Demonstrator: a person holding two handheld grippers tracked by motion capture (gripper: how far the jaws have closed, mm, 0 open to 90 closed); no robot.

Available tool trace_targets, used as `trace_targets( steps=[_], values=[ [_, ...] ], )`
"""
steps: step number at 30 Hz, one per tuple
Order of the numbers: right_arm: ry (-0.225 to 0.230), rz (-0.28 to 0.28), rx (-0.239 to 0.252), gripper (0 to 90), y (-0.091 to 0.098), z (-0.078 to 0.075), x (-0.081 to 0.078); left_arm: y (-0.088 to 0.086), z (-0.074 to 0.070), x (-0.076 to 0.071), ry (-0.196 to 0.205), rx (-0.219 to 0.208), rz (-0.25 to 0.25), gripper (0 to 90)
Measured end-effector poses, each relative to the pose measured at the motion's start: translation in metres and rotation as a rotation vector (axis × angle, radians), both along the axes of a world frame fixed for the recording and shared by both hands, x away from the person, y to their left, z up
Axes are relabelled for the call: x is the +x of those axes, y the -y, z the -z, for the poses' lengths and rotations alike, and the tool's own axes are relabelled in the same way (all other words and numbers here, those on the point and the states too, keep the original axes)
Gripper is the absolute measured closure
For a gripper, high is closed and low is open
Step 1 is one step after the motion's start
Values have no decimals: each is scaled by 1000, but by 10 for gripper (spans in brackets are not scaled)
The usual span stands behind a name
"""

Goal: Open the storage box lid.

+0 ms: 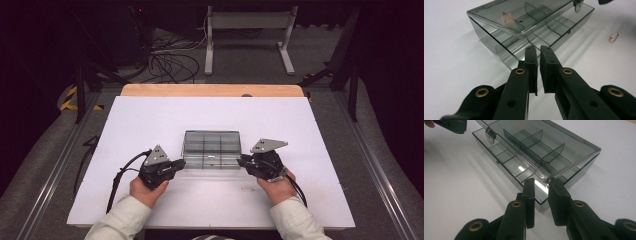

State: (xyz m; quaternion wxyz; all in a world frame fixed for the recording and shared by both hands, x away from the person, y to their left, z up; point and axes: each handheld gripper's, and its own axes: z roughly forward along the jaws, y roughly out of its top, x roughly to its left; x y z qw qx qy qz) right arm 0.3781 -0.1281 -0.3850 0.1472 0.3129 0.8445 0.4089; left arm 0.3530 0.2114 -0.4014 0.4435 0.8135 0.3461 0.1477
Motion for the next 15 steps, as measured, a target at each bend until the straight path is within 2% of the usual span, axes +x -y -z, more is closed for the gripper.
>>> trace_targets(
  steps=[5, 6, 15],
  values=[
    [-2, -1, 5, 757, -1, 0, 1, 6, 1, 3, 2, 11, -20, 874],
    [-2, -1, 6, 756, -1, -1, 1, 7, 1, 3, -5, 1, -27, 878],
    [-4, -3, -6, 742, -1, 0, 1, 8, 1, 4, 9, -4, -40, 886]
  ],
)
